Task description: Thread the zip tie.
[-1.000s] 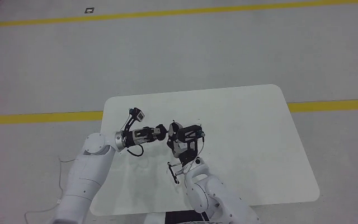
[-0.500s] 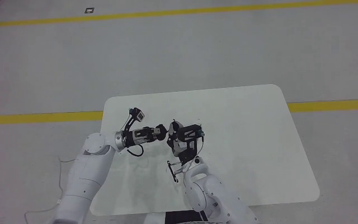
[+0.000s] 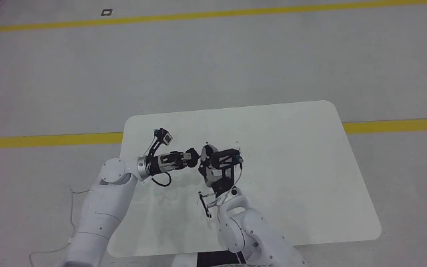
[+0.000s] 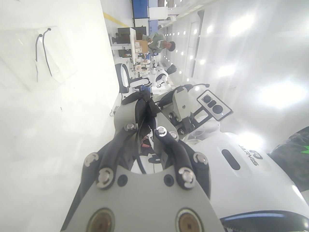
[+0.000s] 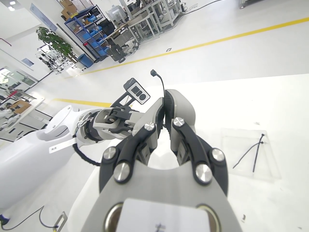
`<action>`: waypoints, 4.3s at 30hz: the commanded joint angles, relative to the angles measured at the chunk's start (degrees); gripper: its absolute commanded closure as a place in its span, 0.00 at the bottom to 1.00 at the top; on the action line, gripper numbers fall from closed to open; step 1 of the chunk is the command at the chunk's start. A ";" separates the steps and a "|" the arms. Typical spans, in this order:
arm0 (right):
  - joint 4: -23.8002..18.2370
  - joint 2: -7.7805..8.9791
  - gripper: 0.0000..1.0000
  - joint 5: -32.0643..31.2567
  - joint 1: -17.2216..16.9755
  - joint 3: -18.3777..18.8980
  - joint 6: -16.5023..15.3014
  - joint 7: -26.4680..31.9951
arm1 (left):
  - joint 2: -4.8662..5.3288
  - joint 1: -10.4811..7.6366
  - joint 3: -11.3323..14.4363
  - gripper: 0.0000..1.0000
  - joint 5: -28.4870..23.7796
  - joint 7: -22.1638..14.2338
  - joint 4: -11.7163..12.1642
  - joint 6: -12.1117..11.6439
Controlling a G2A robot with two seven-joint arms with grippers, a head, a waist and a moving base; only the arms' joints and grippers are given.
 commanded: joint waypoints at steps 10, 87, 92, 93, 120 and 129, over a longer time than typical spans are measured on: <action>0.82 -0.46 1.00 -0.45 0.13 0.36 0.00 0.40 | 0.00 0.00 0.00 1.00 0.00 0.00 0.00 0.00; 0.08 0.09 1.00 0.63 -0.40 0.21 -0.35 -1.03 | 0.00 0.00 0.00 1.00 0.00 0.00 0.00 0.00; 0.01 0.19 1.00 0.69 -0.50 0.20 -0.54 -1.01 | 0.00 0.00 0.00 1.00 0.00 0.00 0.00 0.00; 0.00 0.22 1.00 0.67 -0.51 0.19 -0.55 -0.94 | 0.00 0.00 0.00 1.00 0.00 0.00 0.00 0.00; -2.42 0.61 1.00 7.39 -1.60 2.31 -3.87 -1.54 | 0.00 0.00 0.00 1.00 0.00 0.00 0.00 0.00; -2.33 0.50 1.00 4.70 -1.80 2.12 -0.99 -3.89 | -0.03 0.35 0.51 1.00 0.42 1.86 -0.68 0.18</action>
